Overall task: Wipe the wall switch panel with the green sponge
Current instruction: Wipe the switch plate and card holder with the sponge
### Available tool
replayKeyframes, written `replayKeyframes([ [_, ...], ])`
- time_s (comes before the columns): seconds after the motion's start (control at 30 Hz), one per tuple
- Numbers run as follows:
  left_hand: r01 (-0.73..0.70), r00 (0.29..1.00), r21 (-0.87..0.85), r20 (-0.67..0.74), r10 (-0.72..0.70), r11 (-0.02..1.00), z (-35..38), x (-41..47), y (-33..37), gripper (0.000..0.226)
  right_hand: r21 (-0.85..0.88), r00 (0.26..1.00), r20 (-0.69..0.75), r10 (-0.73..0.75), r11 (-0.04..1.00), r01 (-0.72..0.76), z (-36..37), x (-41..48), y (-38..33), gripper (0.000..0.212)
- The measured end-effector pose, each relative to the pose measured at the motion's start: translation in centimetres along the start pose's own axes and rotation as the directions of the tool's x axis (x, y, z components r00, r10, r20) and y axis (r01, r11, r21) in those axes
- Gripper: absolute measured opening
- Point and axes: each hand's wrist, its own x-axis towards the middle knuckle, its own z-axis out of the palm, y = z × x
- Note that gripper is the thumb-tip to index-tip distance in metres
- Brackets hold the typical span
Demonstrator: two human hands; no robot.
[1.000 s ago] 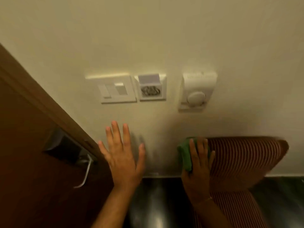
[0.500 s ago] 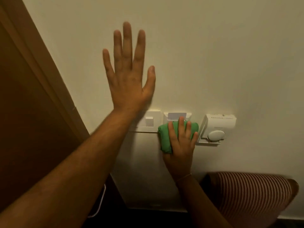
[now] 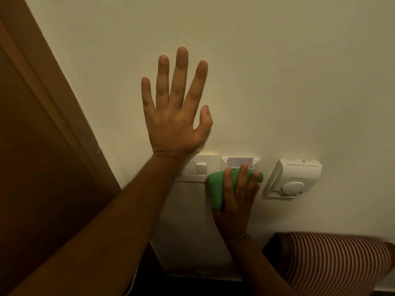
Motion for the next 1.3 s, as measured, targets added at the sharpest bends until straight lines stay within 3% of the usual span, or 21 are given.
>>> replayKeyframes([
  [0.07, -0.004, 1.000, 0.004, -0.002, 0.004, 1.000, 0.0, 0.0, -0.1, 0.068, -0.010, 0.998, 0.032, -0.058, 0.998, 0.059, 0.2, 0.1, -0.2, 0.087],
  [0.17, -0.010, 1.000, 0.007, -0.011, 0.010, 1.000, 0.0, 0.1, 0.0, 0.068, -0.066, 0.994, 0.048, -0.098, 0.993, 0.101, -0.2, -0.1, 1.2, 0.101],
  [0.3, 0.000, 1.000, 0.011, -0.027, 0.001, 1.000, 0.1, 0.0, 0.0, 0.068, 0.007, 0.980, -0.027, 0.199, 0.980, -0.199, -0.9, -0.5, 2.0, 0.103],
  [0.4, 0.000, 0.999, 0.016, -0.036, 0.000, 1.000, 0.3, 0.1, 0.1, 0.068, 0.094, 0.951, -0.039, 0.306, 0.949, -0.301, 0.2, -0.1, -0.1, 0.118],
  [0.47, 0.001, 0.999, 0.023, -0.042, 0.000, 1.000, 0.4, 0.1, 0.1, 0.067, 0.079, 0.969, -0.017, 0.248, 0.966, -0.246, 1.0, 0.1, -1.9, 0.122],
  [0.57, -0.006, 0.999, 0.023, -0.050, 0.008, 1.000, 0.6, 0.1, -0.1, 0.067, -0.001, 0.999, 0.033, 0.029, 1.000, -0.029, 1.3, -0.4, -3.0, 0.108],
  [0.63, 0.000, 0.999, 0.028, -0.054, 0.001, 1.000, 0.7, 0.0, -0.1, 0.067, -0.037, 0.999, 0.047, -0.022, 0.999, 0.024, 0.9, -0.6, -1.7, 0.106],
  [0.77, 0.011, 0.998, 0.032, -0.061, -0.009, 0.999, 0.8, 0.1, -0.1, 0.066, 0.007, 0.953, -0.050, 0.298, 0.955, -0.298, -0.8, -0.9, 1.4, 0.115],
  [0.83, 0.006, 0.998, 0.029, -0.066, -0.004, 1.000, 0.8, 0.2, 0.0, 0.065, 0.087, 0.937, -0.062, 0.343, 0.937, -0.337, -0.8, -0.6, 0.6, 0.118],
  [0.93, 0.000, 0.998, 0.042, -0.066, 0.003, 0.999, 0.9, 0.2, 0.0, 0.064, 0.163, 0.975, -0.008, 0.222, 0.962, -0.217, 0.0, 0.3, -2.8, 0.107],
  [1.07, 0.003, 0.998, 0.051, -0.068, 0.000, 0.999, 1.0, 0.1, -0.2, 0.065, 0.056, 0.999, 0.038, 0.009, 0.998, -0.011, 0.0, 0.5, -2.8, 0.099],
  [1.13, 0.006, 0.997, 0.058, -0.080, -0.002, 0.998, 1.1, 0.1, -0.2, 0.065, 0.039, 0.991, -0.009, 0.137, 0.990, -0.136, -0.6, 0.1, -1.0, 0.101],
  [1.23, 0.002, 0.995, 0.054, -0.103, 0.003, 0.999, 1.2, 0.0, -0.2, 0.065, 0.140, 0.898, -0.085, 0.431, 0.898, -0.418, -0.8, 0.1, 0.0, 0.104],
  [1.3, 0.000, 0.995, 0.054, -0.098, 0.006, 0.999, 1.3, 0.0, -0.2, 0.065, 0.179, 0.902, -0.065, 0.426, 0.895, -0.410, -0.5, 0.4, -1.6, 0.103],
])
